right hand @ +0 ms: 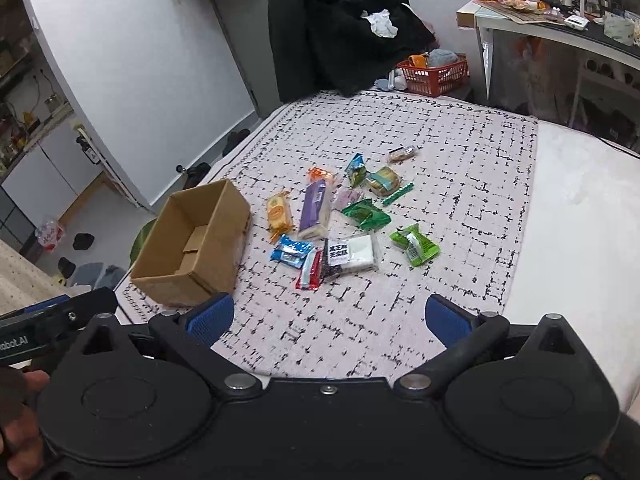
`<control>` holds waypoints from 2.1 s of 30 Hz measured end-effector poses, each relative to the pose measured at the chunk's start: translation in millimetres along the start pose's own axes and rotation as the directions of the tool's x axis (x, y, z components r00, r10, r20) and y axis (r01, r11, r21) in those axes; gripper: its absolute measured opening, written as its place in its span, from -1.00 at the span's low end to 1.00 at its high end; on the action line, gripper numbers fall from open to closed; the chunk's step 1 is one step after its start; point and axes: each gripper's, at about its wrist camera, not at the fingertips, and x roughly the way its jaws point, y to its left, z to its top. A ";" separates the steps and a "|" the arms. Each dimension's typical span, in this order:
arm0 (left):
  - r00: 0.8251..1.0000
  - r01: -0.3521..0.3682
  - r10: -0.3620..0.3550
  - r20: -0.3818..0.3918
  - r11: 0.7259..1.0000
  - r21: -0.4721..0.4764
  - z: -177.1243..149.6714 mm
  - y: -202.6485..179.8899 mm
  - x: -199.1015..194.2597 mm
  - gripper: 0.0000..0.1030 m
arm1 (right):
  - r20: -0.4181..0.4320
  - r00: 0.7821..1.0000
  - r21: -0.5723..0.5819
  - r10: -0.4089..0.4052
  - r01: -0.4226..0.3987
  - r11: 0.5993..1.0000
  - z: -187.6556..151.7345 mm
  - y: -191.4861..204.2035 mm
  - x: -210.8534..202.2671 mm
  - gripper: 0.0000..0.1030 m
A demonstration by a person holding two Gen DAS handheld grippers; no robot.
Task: Organize snacks
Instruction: 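Grasp the red-and-white bar with the left tool while the right tool grasps the green wrapper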
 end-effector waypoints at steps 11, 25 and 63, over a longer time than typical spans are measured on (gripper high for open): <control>0.999 0.027 -0.027 -0.043 1.000 -0.001 15.6 -19.5 47.5 0.98 | -0.019 1.000 0.067 -0.005 0.007 0.998 20.8 -33.2 36.6 0.90; 0.991 0.015 -0.017 -0.129 1.000 -0.013 14.5 -37.2 114.7 0.69 | -0.080 0.997 0.180 -0.005 0.020 0.984 35.0 -77.2 92.0 0.43; 0.915 -0.061 0.042 -0.401 0.998 -0.034 -6.6 -40.5 299.4 -0.14 | -0.279 0.959 0.182 -0.045 0.099 0.978 57.8 -116.6 243.9 0.09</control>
